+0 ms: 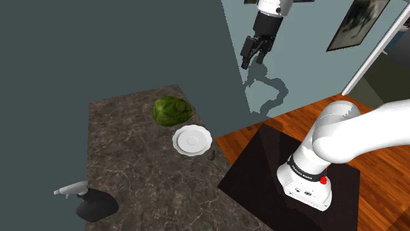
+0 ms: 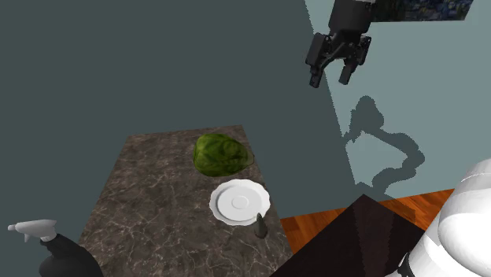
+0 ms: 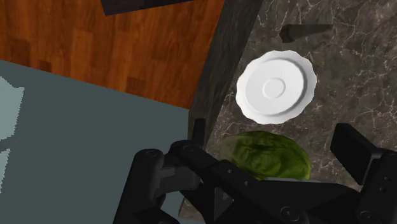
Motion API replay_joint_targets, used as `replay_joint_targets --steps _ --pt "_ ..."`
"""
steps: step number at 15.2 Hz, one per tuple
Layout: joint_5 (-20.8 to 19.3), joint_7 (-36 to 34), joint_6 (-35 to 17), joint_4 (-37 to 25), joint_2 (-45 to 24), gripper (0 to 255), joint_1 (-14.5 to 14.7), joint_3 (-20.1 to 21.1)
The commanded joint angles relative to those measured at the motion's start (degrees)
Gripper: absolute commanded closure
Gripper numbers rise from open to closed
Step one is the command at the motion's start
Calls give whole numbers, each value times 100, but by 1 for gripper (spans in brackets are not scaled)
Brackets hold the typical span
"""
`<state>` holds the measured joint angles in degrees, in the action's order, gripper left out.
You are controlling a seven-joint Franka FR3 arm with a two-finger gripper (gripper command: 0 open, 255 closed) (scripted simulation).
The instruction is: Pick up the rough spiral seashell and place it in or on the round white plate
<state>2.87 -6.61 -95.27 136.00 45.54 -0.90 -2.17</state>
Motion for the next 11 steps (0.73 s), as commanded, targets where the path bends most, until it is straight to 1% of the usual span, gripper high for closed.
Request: replay_joint_targets --steps 1,6,11 --pt "0 0 0 0 0 0 0 0" --pt "445 -1041 -560 799 -28 0 -140 370" --pt "991 -2054 -1226 1468 -241 0 -189 777"
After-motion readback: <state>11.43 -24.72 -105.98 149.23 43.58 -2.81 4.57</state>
